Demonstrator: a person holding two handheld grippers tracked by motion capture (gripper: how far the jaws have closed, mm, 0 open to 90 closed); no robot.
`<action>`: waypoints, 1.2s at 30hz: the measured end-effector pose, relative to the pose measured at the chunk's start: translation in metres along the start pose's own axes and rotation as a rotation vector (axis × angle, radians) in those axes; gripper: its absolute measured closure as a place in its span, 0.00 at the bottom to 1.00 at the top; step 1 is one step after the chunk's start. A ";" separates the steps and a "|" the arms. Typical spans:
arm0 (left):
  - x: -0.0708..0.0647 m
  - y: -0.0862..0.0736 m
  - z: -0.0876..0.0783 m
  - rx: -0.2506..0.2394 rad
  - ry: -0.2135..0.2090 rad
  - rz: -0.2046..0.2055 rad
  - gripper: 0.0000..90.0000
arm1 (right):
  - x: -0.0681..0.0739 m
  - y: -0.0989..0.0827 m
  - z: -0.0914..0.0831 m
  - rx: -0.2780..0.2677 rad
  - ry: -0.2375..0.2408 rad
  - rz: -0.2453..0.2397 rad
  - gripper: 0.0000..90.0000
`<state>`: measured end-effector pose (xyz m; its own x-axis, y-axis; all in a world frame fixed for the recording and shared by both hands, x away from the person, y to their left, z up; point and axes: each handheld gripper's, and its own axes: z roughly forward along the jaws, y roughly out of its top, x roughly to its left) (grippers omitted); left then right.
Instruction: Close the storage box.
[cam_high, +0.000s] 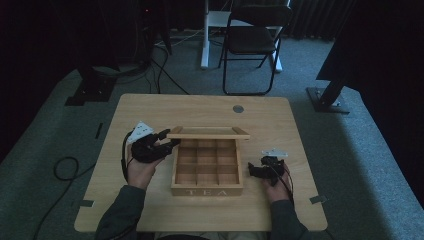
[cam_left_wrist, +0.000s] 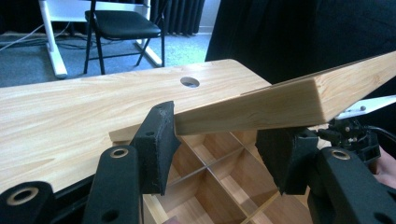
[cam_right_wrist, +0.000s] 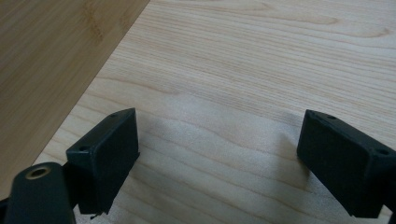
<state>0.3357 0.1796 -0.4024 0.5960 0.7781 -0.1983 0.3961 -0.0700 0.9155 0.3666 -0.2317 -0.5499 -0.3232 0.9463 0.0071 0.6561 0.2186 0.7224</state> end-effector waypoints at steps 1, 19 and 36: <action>0.000 -0.001 0.000 0.002 0.000 0.000 0.53 | 0.000 0.000 0.000 0.000 0.000 -0.001 0.14; -0.008 -0.012 -0.004 0.021 0.022 0.045 0.52 | 0.000 0.000 0.000 0.002 0.001 0.001 0.14; -0.010 -0.024 -0.012 0.028 -0.015 0.052 0.52 | 0.000 0.000 0.000 0.000 0.000 0.001 0.14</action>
<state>0.3115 0.1813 -0.4185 0.6267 0.7634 -0.1566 0.3839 -0.1276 0.9145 0.3666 -0.2316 -0.5499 -0.3227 0.9465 0.0074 0.6566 0.2182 0.7220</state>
